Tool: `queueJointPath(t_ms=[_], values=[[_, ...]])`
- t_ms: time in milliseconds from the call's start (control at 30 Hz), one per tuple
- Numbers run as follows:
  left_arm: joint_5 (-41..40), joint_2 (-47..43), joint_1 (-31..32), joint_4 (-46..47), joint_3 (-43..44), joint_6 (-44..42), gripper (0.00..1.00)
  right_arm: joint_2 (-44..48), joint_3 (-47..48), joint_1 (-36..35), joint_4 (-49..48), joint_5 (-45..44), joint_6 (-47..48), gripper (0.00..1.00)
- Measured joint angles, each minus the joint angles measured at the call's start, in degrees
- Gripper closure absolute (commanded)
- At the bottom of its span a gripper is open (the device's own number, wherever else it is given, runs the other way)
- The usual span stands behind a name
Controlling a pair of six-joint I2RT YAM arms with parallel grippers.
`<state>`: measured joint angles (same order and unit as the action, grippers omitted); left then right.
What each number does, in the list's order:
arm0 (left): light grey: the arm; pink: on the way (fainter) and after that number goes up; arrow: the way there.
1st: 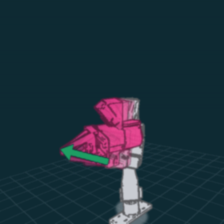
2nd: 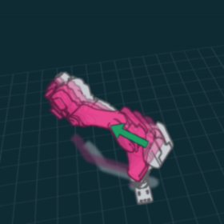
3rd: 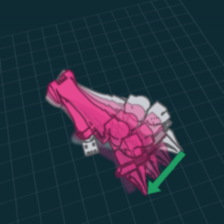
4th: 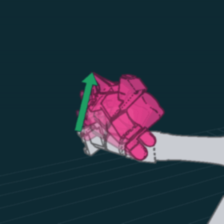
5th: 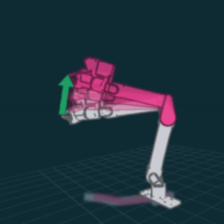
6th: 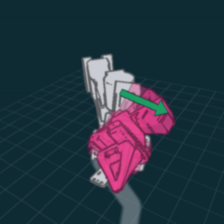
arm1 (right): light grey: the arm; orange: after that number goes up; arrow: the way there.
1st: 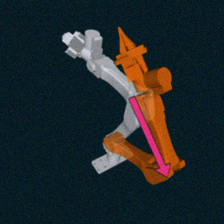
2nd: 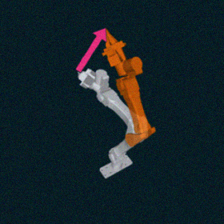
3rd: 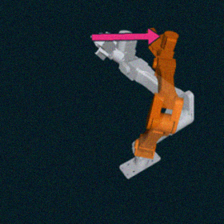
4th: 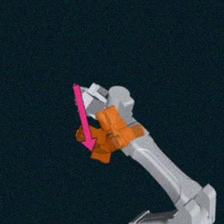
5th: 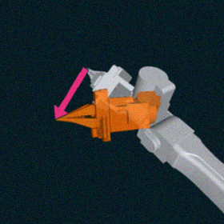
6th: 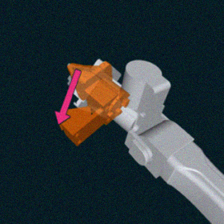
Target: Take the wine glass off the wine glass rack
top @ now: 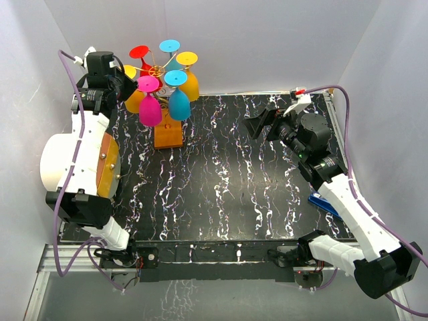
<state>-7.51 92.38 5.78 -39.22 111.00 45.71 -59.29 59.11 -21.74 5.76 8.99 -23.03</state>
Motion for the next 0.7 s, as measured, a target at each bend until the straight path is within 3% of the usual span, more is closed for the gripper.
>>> queueJointPath(t_ms=[133, 700], values=[[0.0, -0.72, 0.0, 0.7, -0.66, 0.48, 0.92, 0.0, 0.0, 0.0, 0.0, 0.0, 0.0, 0.02], [-0.96, -3.19, 0.0, 3.19, -5.01, 2.6, 0.71, 0.0, 0.0, 0.0, 0.0, -0.02, -0.04, 0.02]])
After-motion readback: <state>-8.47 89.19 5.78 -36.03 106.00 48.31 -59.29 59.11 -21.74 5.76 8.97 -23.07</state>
